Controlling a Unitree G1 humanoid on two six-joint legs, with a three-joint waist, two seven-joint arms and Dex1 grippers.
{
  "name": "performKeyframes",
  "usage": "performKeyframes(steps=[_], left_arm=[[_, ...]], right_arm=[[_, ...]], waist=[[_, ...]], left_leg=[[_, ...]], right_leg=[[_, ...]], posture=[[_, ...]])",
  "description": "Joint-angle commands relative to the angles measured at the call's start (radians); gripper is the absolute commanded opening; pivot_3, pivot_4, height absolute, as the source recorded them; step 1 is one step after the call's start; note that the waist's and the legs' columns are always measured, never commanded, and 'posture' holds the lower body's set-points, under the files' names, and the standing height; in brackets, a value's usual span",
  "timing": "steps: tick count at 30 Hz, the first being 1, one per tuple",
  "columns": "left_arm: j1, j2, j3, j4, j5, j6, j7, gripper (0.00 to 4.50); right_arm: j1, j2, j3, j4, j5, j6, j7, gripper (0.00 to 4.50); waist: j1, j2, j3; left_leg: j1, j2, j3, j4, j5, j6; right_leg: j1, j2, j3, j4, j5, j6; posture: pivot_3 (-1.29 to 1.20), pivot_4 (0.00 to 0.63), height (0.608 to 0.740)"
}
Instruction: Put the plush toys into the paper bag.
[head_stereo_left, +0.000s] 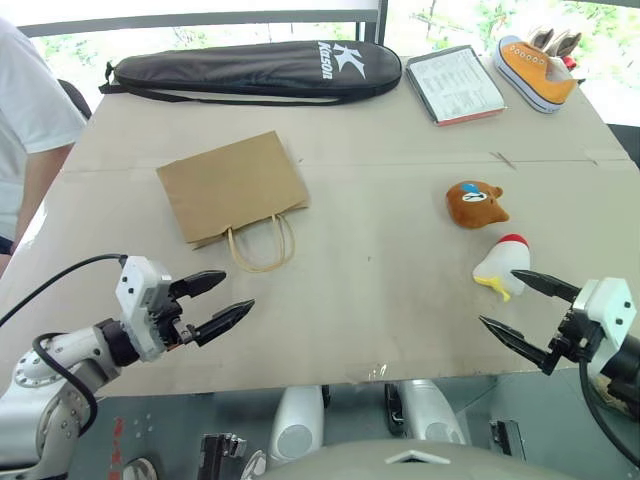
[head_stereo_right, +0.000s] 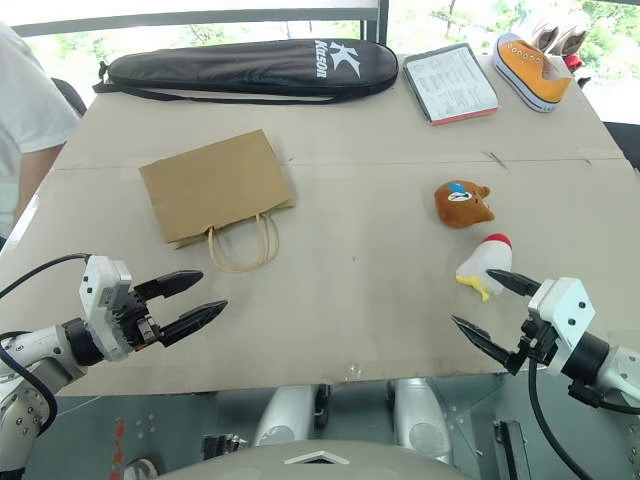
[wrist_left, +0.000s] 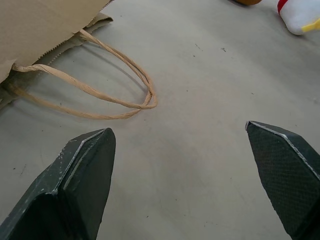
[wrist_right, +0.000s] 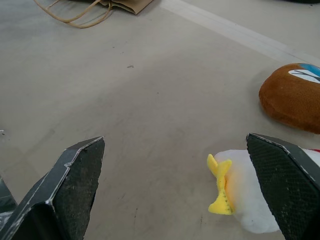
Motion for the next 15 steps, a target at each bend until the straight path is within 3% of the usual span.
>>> performKeyframes(steps=[1,6,12,15], left_arm=[[-0.042,0.018,0.045,0.019,0.024,-0.059,-0.003,4.50],[-0.126,0.073,0.084,0.165,0.156,-0.216,-0.024,4.50],[-0.312,0.175,-0.038,0.468,0.486,-0.762,-0.050,4.50],[-0.427,0.177,-0.125,0.582,0.591,-0.930,-0.015,4.50]], right_arm=[[-0.021,0.017,0.001,-0.037,0.038,-0.030,0.008,4.40],[-0.072,0.038,0.076,-0.087,0.065,-0.047,0.015,4.40],[-0.121,0.041,0.129,-0.083,0.032,-0.049,-0.011,4.40],[-0.143,0.050,0.145,-0.075,-0.002,-0.066,-0.035,4.40]], waist=[[0.000,0.000,0.000],[0.000,0.000,0.000],[0.005,0.000,-0.001],[0.015,-0.001,-0.001]], left_leg=[[0.000,0.000,0.000,0.000,0.000,0.000],[0.000,-0.001,0.001,0.000,0.000,0.000],[-0.001,-0.001,0.002,-0.001,0.000,0.000],[-0.001,-0.001,0.004,-0.001,0.000,0.000]], right_leg=[[0.000,0.000,0.000,0.000,0.000,0.000],[0.000,0.002,-0.003,0.000,0.000,0.001],[0.000,0.001,-0.003,-0.001,0.001,-0.003],[0.000,-0.001,-0.003,-0.001,0.001,-0.003]], posture=[[0.00,0.150,0.740],[0.00,0.150,0.740],[0.00,0.150,0.740],[0.00,0.150,0.740]])
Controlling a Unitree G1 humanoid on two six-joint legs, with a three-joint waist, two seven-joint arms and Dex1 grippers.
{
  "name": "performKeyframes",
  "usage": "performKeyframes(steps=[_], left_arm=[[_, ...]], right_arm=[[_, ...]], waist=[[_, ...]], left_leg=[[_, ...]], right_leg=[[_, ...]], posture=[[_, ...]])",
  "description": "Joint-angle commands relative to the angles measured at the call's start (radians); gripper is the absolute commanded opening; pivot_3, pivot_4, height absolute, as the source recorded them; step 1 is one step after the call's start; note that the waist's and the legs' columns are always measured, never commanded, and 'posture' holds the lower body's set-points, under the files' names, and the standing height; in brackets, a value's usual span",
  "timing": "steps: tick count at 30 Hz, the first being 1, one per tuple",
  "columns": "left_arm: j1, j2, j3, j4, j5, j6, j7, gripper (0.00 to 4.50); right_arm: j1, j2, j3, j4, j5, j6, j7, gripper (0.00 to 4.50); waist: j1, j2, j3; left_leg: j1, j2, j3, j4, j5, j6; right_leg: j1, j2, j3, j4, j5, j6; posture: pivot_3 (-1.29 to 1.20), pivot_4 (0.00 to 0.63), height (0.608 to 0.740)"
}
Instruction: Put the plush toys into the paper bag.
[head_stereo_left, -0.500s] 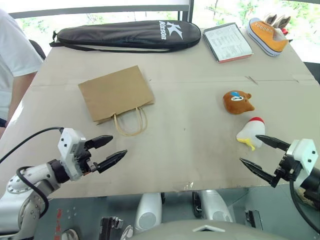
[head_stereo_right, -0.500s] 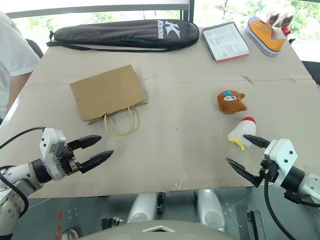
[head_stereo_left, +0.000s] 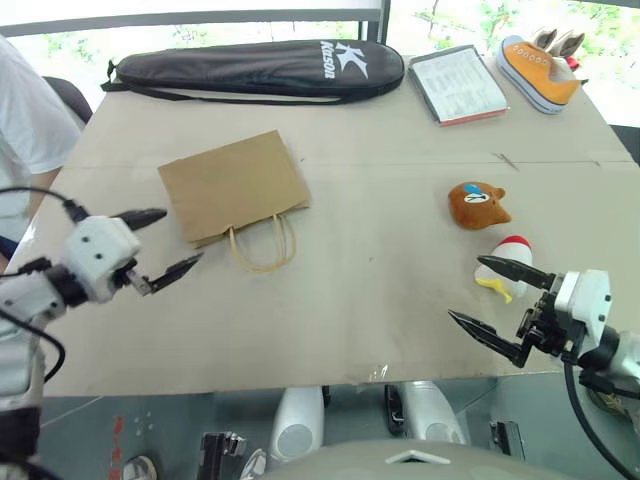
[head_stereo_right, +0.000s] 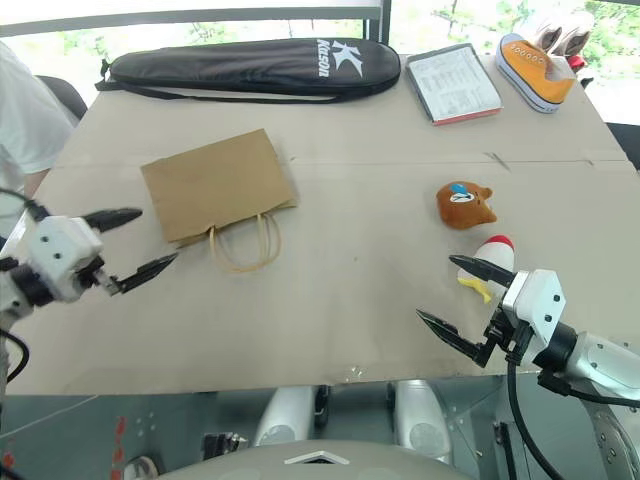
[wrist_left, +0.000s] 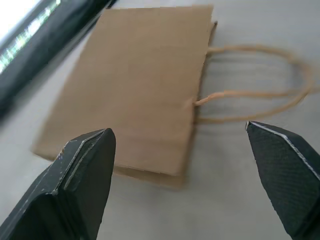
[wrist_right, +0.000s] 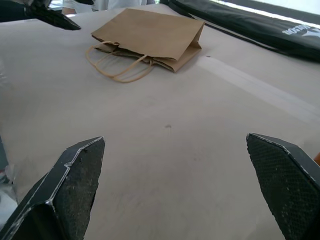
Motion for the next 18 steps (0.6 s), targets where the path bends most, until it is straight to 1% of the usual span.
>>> performKeyframes(steps=[1,4,5,7,8,11,13,14,15,17,18], left_arm=[[-0.101,0.003,-0.096,0.099,0.133,-0.217,0.047,4.50],[-0.179,-0.007,-0.202,0.177,0.281,-0.346,0.120,4.50],[-0.197,-0.009,-0.224,0.203,0.311,-0.376,0.142,4.50],[-0.223,-0.025,-0.254,0.242,0.314,-0.403,0.164,3.99],[-0.232,-0.040,-0.259,0.249,0.281,-0.394,0.163,3.66],[-0.243,-0.090,-0.271,0.211,0.123,-0.330,0.103,2.27],[-0.240,-0.102,-0.274,0.186,0.049,-0.291,0.057,1.19],[-0.236,-0.107,-0.274,0.170,0.005,-0.268,0.030,0.75],[-0.234,-0.116,-0.271,0.144,-0.049,-0.218,0.008,0.07],[-0.231,-0.133,-0.269,0.067,-0.166,-0.064,-0.022,0.00],[-0.227,-0.136,-0.269,0.038,-0.204,-0.006,-0.033,0.00]], right_arm=[[-0.025,0.010,0.007,-0.014,-0.025,-0.032,-0.034,4.40],[-0.048,0.020,0.011,-0.017,-0.036,-0.024,-0.073,4.40],[-0.050,0.019,0.016,-0.020,-0.044,-0.022,-0.080,4.40],[-0.061,0.026,0.029,-0.025,-0.063,-0.004,-0.118,4.50],[-0.067,0.034,0.034,-0.028,-0.070,0.003,-0.141,4.50],[-0.077,0.053,0.042,-0.050,-0.058,0.030,-0.187,4.50],[-0.073,0.053,0.051,-0.067,-0.080,0.042,-0.214,4.50],[-0.067,0.053,0.057,-0.074,-0.081,0.054,-0.225,4.50],[-0.066,0.052,0.062,-0.073,-0.062,0.075,-0.228,4.50],[-0.081,0.049,0.063,-0.061,-0.029,0.096,-0.223,4.09],[-0.088,0.048,0.065,-0.061,-0.023,0.102,-0.222,3.75]], waist=[[0.004,-0.001,-0.001],[0.010,-0.001,-0.001],[0.010,-0.001,-0.001],[0.009,-0.001,-0.001],[0.009,-0.001,-0.001],[0.009,-0.001,-0.001],[0.009,-0.001,-0.001],[0.009,-0.002,-0.001],[0.009,-0.002,-0.001],[0.009,-0.002,-0.001],[0.009,-0.002,-0.001]], left_leg=[[0.000,0.000,0.001,0.000,0.000,0.000],[0.000,0.000,0.003,0.000,0.000,0.000],[0.000,0.000,0.003,0.000,0.000,0.000],[0.000,0.000,0.003,0.000,0.000,0.000],[0.000,0.000,0.003,0.000,0.000,0.000],[0.001,0.001,0.003,0.000,0.000,0.000],[0.001,0.001,0.003,0.000,0.000,0.000],[0.001,0.001,0.003,0.000,0.000,0.000],[0.001,0.001,0.003,0.000,0.000,0.000],[0.001,0.001,0.003,0.001,0.000,0.000],[0.001,0.001,0.003,0.001,0.000,0.000]], right_leg=[[0.000,0.000,0.000,0.000,0.000,0.000],[0.000,0.000,0.001,0.000,0.000,0.000],[0.000,0.001,0.001,0.000,0.000,0.000],[0.000,0.003,0.002,0.001,0.000,0.000],[0.000,0.004,0.002,0.001,0.000,0.000],[0.000,0.005,0.002,0.003,0.000,0.001],[0.000,0.005,0.002,0.003,0.000,0.001],[0.000,0.005,0.002,0.003,0.000,0.001],[0.000,0.005,0.002,0.003,0.000,0.001],[0.001,0.005,0.002,0.003,0.001,0.001],[0.001,0.005,0.002,0.003,0.001,0.001]], posture=[[0.00,0.150,0.740],[0.00,0.150,0.740],[0.00,0.150,0.740],[0.00,0.150,0.740],[0.00,0.150,0.740],[0.00,0.150,0.740],[0.00,0.150,0.740],[0.00,0.150,0.740],[0.00,0.150,0.740],[0.00,0.150,0.740],[0.00,0.150,0.740]])
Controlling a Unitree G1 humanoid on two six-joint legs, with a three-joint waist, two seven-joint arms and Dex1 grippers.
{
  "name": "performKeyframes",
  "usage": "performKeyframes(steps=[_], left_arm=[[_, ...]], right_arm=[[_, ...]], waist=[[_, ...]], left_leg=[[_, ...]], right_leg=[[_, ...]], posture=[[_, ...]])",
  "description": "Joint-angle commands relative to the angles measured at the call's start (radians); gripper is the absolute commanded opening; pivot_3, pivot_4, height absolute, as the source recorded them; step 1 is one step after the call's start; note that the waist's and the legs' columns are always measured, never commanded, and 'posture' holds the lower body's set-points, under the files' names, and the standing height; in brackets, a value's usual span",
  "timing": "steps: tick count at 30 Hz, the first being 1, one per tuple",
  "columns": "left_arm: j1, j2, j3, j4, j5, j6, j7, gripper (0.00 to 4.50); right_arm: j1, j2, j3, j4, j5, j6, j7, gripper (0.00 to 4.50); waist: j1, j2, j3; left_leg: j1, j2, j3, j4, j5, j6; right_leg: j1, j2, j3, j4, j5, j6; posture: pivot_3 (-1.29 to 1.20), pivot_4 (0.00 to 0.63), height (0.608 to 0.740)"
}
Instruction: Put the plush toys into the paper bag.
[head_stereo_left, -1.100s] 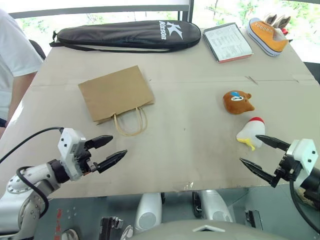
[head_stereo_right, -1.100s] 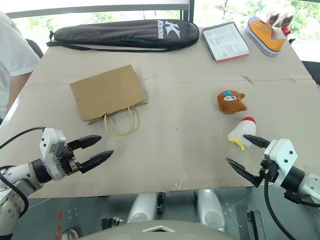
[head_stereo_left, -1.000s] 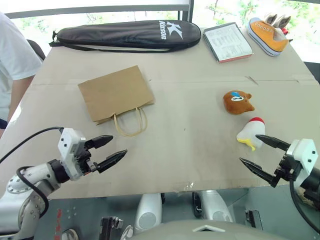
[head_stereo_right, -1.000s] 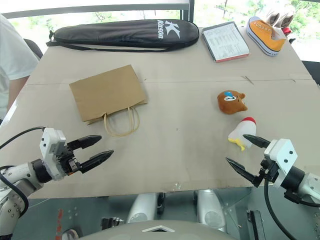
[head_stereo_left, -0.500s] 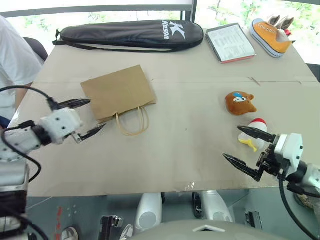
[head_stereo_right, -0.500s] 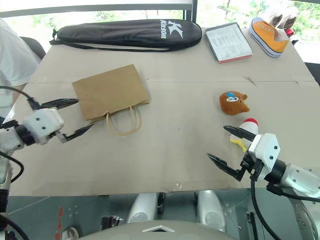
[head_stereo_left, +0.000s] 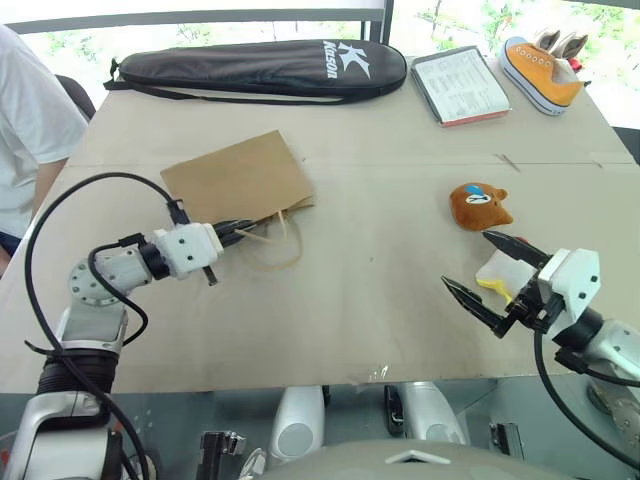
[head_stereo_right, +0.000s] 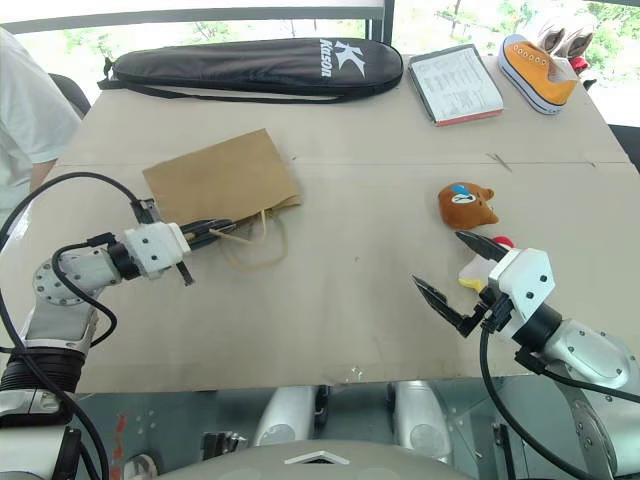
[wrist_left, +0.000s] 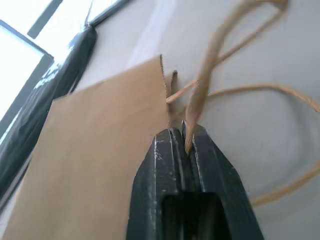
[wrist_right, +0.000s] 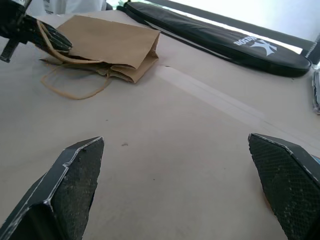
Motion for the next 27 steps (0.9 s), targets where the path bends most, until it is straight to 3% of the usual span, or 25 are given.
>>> performKeyframes(steps=[1,2,4,9,14,19,23,27], left_arm=[[0.006,-0.005,0.008,-0.118,-0.148,0.186,-0.041,0.00],[0.012,-0.006,0.005,-0.142,-0.175,0.232,-0.052,0.00],[0.010,-0.029,-0.001,-0.213,-0.259,0.384,-0.033,0.00],[-0.032,-0.159,-0.032,-0.401,-0.450,0.715,0.105,0.00],[-0.063,-0.204,-0.043,-0.464,-0.479,0.812,0.130,0.00],[-0.101,-0.247,-0.051,-0.494,-0.486,0.862,0.154,0.00],[-0.112,-0.289,-0.057,-0.525,-0.481,0.889,0.198,0.00],[-0.116,-0.319,-0.032,-0.551,-0.493,0.913,0.249,0.00]], right_arm=[[-0.032,-0.003,0.001,-0.023,0.028,0.013,-0.010,3.25],[-0.043,-0.001,0.006,-0.024,0.027,0.016,-0.016,3.08],[-0.082,0.002,0.033,-0.016,0.027,0.027,-0.019,2.20],[-0.398,0.063,0.317,0.158,-0.109,0.079,-0.026,0.02],[-0.637,0.179,0.489,0.419,-0.205,0.071,0.001,0.02],[-0.765,0.264,0.550,0.699,-0.267,-0.036,0.070,0.02],[-0.874,0.408,0.582,0.996,-0.295,-0.146,0.120,0.02],[-0.904,0.498,0.614,1.269,-0.366,-0.278,0.145,0.02]], waist=[[0.000,0.000,0.000],[-0.001,0.000,0.000],[-0.004,0.000,0.000],[-0.019,-0.001,0.000],[-0.028,-0.001,0.000],[-0.021,-0.001,0.000],[-0.025,-0.001,0.000],[-0.029,-0.001,0.000]], left_leg=[[0.000,0.000,0.000,0.001,0.000,0.000],[0.000,0.000,0.000,0.001,0.000,0.000],[0.000,0.000,0.000,0.001,0.000,0.000],[0.000,0.000,-0.003,0.005,0.000,0.000],[0.000,0.000,-0.008,0.006,0.000,0.000],[-0.001,0.000,-0.009,0.005,0.000,0.000],[-0.001,0.000,-0.009,0.005,0.000,0.000],[0.000,0.000,-0.009,0.005,0.000,0.000]], right_leg=[[0.000,0.000,0.000,0.000,0.000,0.000],[0.000,0.000,0.000,0.000,0.000,0.000],[0.000,0.000,0.000,0.001,0.000,0.000],[0.002,0.002,0.000,0.002,0.000,0.002],[0.003,0.005,-0.002,0.003,0.002,0.004],[0.003,0.005,-0.004,0.002,0.002,0.004],[0.003,0.005,-0.003,0.002,0.003,0.004],[0.003,0.005,-0.003,0.003,0.003,0.004]], posture=[[0.00,0.150,0.740],[0.00,0.150,0.740],[0.00,0.150,0.740],[0.00,0.150,0.740],[0.00,0.150,0.740],[0.00,0.150,0.740],[0.00,0.150,0.740],[0.00,0.150,0.740]])
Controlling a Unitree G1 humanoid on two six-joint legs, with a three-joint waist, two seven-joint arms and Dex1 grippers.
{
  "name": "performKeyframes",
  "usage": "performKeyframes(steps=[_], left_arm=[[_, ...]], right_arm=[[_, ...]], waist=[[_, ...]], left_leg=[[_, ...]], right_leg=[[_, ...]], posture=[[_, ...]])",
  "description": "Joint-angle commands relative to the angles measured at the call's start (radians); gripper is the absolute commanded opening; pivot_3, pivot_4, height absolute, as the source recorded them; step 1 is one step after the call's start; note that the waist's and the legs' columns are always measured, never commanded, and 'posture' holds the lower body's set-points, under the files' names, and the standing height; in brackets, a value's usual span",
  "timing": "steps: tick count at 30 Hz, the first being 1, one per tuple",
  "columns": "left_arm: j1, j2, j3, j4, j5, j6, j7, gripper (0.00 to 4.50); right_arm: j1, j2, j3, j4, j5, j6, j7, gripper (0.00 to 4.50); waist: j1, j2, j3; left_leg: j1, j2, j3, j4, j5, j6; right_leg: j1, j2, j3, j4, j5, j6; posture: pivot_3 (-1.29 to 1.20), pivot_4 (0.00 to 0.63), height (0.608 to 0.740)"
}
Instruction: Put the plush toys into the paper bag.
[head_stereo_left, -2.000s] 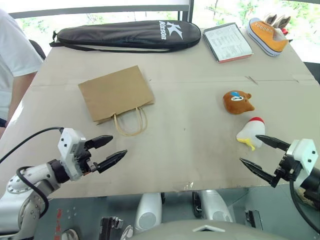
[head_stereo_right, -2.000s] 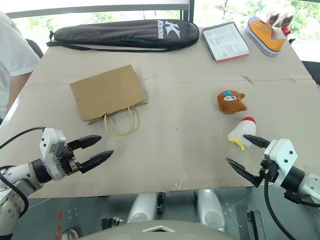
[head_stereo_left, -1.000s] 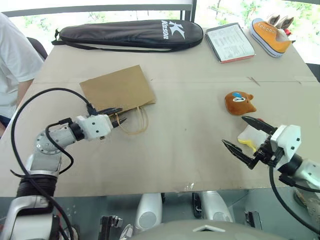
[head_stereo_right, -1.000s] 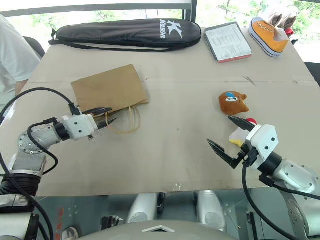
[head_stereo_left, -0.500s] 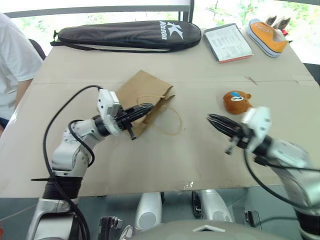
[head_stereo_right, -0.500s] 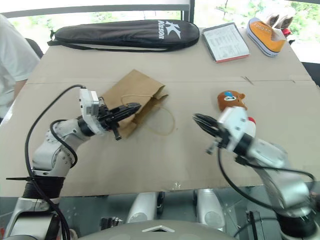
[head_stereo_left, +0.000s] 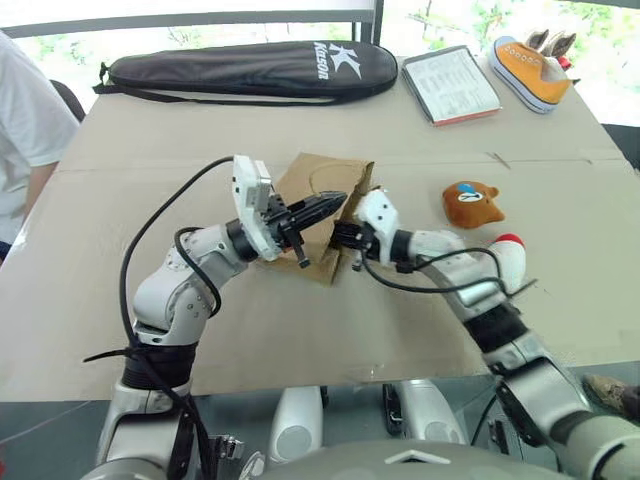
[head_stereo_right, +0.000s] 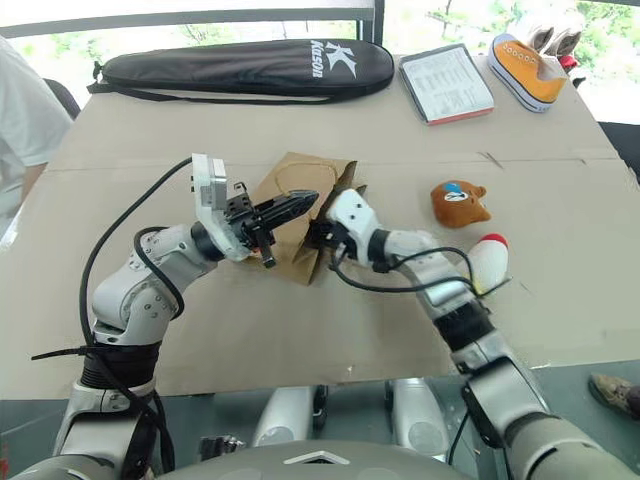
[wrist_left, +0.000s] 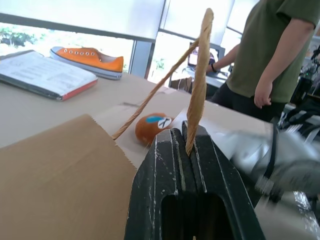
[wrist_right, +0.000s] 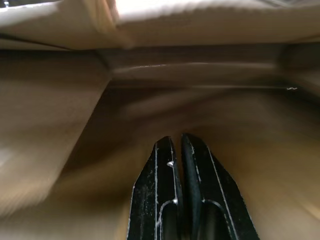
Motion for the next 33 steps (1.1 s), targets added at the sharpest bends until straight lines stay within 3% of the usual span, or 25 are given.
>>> performKeyframes(steps=[1,9,15,19,24,27,32,33], left_arm=[[-0.012,-0.009,0.043,-0.061,-0.027,0.017,0.047,0.00],[-0.041,0.031,0.238,-0.065,-0.138,0.105,0.185,0.00],[-0.016,0.058,0.251,-0.095,-0.146,0.127,0.183,0.00],[0.007,0.053,0.235,-0.117,-0.127,0.117,0.185,0.00],[0.039,0.033,0.171,-0.119,-0.035,0.054,0.167,0.00],[0.046,0.018,0.143,-0.098,0.013,0.012,0.154,0.00],[0.016,-0.012,0.118,-0.080,0.044,-0.004,0.158,0.00],[0.009,-0.016,0.116,-0.077,0.047,-0.005,0.159,0.00]], right_arm=[[-0.002,0.050,0.014,0.170,-0.049,-0.120,0.022,0.02],[0.015,0.055,-0.010,0.282,-0.130,-0.184,-0.018,0.02],[0.029,0.031,-0.066,0.197,-0.124,-0.189,-0.044,0.02],[0.054,0.004,-0.112,-0.040,-0.086,-0.112,-0.061,0.02],[0.112,-0.134,-0.216,-0.598,0.129,0.361,-0.025,0.02],[0.187,-0.236,-0.339,-0.883,0.263,0.560,-0.058,0.85],[0.322,-0.329,-0.595,-1.152,0.394,0.811,-0.207,3.19],[0.374,-0.381,-0.628,-1.185,0.373,0.840,-0.219,3.19]], waist=[[0.001,0.000,0.000],[-0.007,-0.001,-0.001],[0.005,-0.002,-0.002],[0.009,-0.001,-0.001],[0.004,0.000,0.000],[0.008,0.000,0.000],[0.007,0.000,0.000],[0.008,0.000,0.000]], left_leg=[[0.000,0.000,0.000,0.000,0.000,0.000],[0.012,0.000,0.000,-0.001,0.000,0.000],[0.017,-0.001,0.000,-0.002,0.000,-0.001],[0.015,-0.002,0.001,-0.003,0.000,-0.001],[0.012,-0.002,0.001,-0.005,0.000,-0.001],[0.013,-0.001,0.000,-0.009,0.000,-0.001],[0.012,-0.001,0.001,-0.010,0.000,-0.001],[0.012,-0.001,0.001,-0.009,0.000,-0.001]], right_leg=[[0.000,0.000,0.000,0.000,0.000,0.000],[0.008,0.000,0.001,0.004,-0.001,0.000],[0.014,-0.002,0.001,0.003,-0.003,-0.004],[0.013,-0.003,0.001,0.002,-0.003,-0.004],[0.011,-0.004,0.001,-0.001,-0.001,-0.001],[0.010,-0.003,0.000,-0.003,-0.001,-0.001],[0.010,-0.004,-0.001,-0.005,-0.003,-0.005],[0.010,-0.004,0.000,-0.005,-0.003,-0.005]], posture=[[0.00,0.150,0.740],[0.00,0.150,0.740],[0.00,0.150,0.740],[0.00,0.150,0.740],[0.00,0.150,0.740],[0.00,0.150,0.740],[0.00,0.150,0.740],[0.00,0.150,0.740]])
